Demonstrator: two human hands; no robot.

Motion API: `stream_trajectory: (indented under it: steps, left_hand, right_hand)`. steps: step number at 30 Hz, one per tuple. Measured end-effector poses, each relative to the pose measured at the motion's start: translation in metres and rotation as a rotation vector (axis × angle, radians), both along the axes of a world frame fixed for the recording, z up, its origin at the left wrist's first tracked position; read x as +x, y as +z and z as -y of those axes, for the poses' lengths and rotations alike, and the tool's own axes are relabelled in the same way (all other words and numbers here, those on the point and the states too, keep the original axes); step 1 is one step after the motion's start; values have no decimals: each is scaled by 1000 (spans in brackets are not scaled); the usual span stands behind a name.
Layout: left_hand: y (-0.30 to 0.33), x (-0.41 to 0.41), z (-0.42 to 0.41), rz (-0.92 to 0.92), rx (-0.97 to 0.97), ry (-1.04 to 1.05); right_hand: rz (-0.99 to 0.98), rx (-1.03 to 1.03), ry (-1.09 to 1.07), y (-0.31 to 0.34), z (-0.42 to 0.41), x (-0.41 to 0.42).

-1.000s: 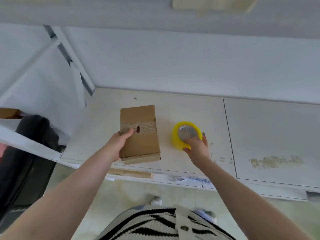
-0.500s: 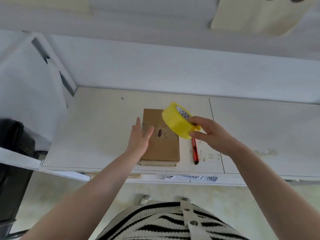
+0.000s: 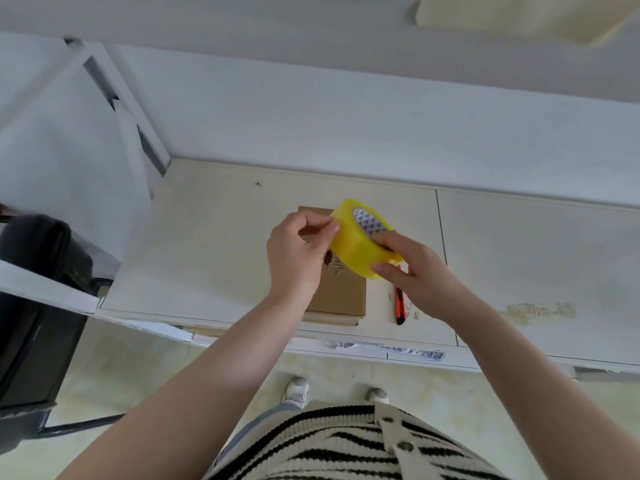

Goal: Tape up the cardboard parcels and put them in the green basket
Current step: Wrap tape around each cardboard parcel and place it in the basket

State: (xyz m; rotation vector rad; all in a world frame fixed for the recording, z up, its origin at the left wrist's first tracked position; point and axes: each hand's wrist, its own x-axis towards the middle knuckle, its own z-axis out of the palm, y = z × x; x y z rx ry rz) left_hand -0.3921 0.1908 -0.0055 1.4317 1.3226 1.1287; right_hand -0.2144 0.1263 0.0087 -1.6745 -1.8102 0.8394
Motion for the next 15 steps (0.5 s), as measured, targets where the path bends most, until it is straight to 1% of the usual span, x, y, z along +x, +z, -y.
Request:
stream_trajectory:
  steps: [2,4,6,8,9,11,15]
  left_hand:
    - [6,3,-3,89,-122,2]
    - [12,1,-6,210,-227,-22]
    - [16,-3,-7,309,-308,-60]
    - [18,-7,-7,387,-397,-89]
    - [17,-10,-9,424,-447,-93]
    - [13,-16,-11,459,-530,-82]
    - [-4,-35,-20,406,-571,3]
  right_hand:
    - [-3,16,48,5,2,4]
    - [39,16,46,11,1,11]
    - [154,-27,-48,16,-5,22]
    - [324,-83,-134,21,-15,31]
    - [368,-103,-161,22,-20,33]
    - [395,-127,-207,22,-31,28]
    - [399,-135,-214,21,-54,11]
